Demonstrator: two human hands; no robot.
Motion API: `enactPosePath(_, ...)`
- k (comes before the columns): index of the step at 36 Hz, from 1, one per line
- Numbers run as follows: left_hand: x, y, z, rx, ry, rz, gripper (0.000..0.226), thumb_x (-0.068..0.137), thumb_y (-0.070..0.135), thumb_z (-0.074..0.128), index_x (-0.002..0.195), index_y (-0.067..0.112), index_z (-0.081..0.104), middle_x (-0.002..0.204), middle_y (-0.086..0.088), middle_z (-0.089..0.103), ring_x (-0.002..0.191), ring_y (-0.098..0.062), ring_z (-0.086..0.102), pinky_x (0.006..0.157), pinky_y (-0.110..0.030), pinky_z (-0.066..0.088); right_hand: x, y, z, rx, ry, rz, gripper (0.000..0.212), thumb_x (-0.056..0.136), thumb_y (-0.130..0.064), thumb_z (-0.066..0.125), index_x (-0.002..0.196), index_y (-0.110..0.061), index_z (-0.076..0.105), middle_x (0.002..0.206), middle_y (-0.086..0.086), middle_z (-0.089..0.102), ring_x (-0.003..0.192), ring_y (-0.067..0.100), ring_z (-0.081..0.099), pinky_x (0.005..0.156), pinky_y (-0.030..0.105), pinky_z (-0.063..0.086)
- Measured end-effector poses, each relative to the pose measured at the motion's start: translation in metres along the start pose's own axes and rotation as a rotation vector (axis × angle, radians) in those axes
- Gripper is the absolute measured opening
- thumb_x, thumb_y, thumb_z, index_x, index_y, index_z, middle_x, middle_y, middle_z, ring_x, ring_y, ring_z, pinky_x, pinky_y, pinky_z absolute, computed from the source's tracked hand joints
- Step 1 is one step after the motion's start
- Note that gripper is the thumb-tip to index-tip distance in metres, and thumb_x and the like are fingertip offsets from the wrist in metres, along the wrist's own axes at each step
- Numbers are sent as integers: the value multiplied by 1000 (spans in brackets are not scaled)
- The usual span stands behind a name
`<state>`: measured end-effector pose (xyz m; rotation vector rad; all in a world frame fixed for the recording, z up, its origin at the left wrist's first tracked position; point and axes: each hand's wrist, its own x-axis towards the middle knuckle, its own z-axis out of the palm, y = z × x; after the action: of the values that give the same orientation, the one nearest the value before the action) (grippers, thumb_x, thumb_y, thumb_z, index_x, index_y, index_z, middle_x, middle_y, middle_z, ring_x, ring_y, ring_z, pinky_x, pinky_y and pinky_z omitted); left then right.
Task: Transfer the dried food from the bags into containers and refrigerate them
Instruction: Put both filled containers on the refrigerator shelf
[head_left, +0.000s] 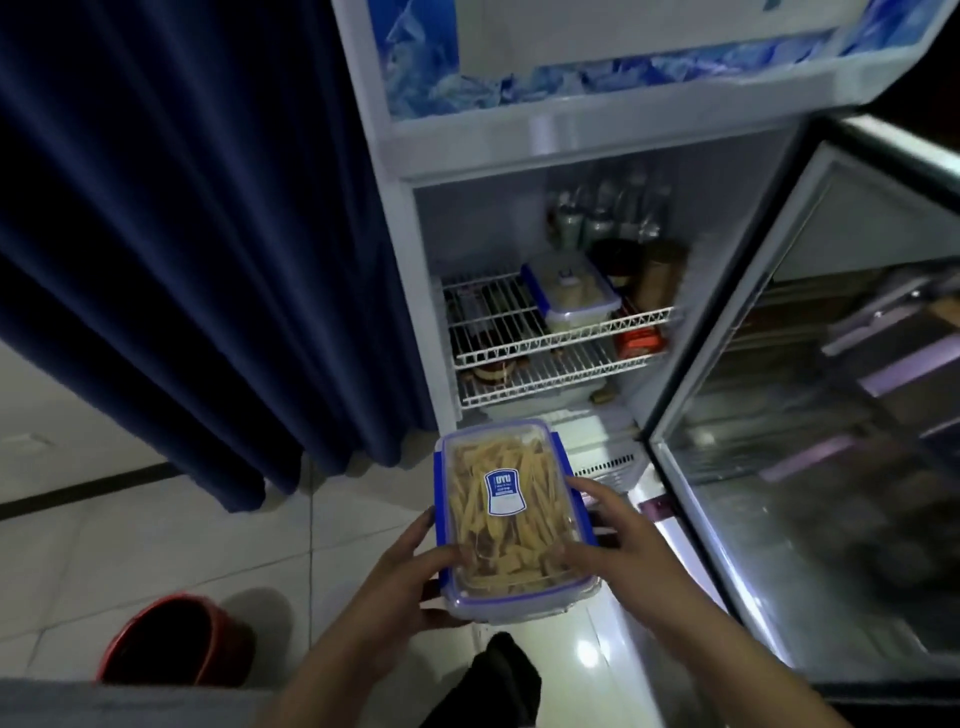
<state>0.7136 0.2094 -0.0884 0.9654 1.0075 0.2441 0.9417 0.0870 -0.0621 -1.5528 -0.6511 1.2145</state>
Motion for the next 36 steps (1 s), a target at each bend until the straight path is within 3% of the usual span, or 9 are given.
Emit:
enactPosePath(3,38,25,2,13,-21,-1,83,64,41,87,136,49,46,111,-3,76,98,-26,75,73,-42,61,36,-7,-8,37,56,26,62,71,-9,86,120,-43,66,111,9,72,100,25,71,71,31,58)
enactPosePath(5,61,40,6,4,-26,-15,78,63,38,86,131,51,49,109,-4,77,96,-26,75,72,-43,61,56,-12,-13,61,80,59,58,79,-4,80,118,-45,68,112,8,72,103,28,70,70,33,58)
enactPosePath(9,100,66,9,-21,-38,-38,70,63,36,86,124,53,53,107,-2,77,94,-24,75,72,-42,61,92,-28,-20,86,126,74,56,67,-17,81,113,-48,70,107,-2,75,100,25,72,69,33,58)
enactPosePath(15,157,100,5,-18,-4,-9,60,84,22,76,132,50,51,110,-1,76,96,-24,75,72,-40,60,152,-38,-30,110,136,73,59,83,5,70,113,-46,71,104,-6,75,89,18,75,63,27,57)
enactPosePath(24,209,144,12,-87,119,-48,55,82,17,77,121,51,56,107,2,77,96,-22,75,73,-41,61,233,-62,-42,152,89,160,58,83,0,72,114,-48,69,107,-4,74,83,15,75,60,28,56)
enactPosePath(28,226,162,23,-133,185,-53,51,81,18,77,120,46,58,114,-2,73,105,-26,69,64,-34,58,270,-72,-48,127,70,215,58,83,2,70,117,-45,66,108,-1,74,96,23,71,73,41,59)
enactPosePath(31,232,172,33,-157,232,-45,50,84,18,73,124,43,57,114,3,71,109,-24,66,80,-41,56,286,-79,-51,101,59,253,58,83,0,71,120,-44,63,105,0,74,96,22,69,78,45,57)
enactPosePath(33,235,176,38,-152,269,-18,50,88,16,69,128,41,53,115,3,71,108,-24,65,89,-43,52,296,-82,-54,71,45,260,59,82,2,71,120,-42,63,100,5,74,90,23,69,80,49,57)
enactPosePath(36,237,177,45,-130,280,61,51,92,14,67,134,38,51,114,2,74,104,-21,71,87,-40,54,311,-88,-61,27,22,256,60,81,10,62,122,-34,63,73,9,72,71,21,67,78,47,59)
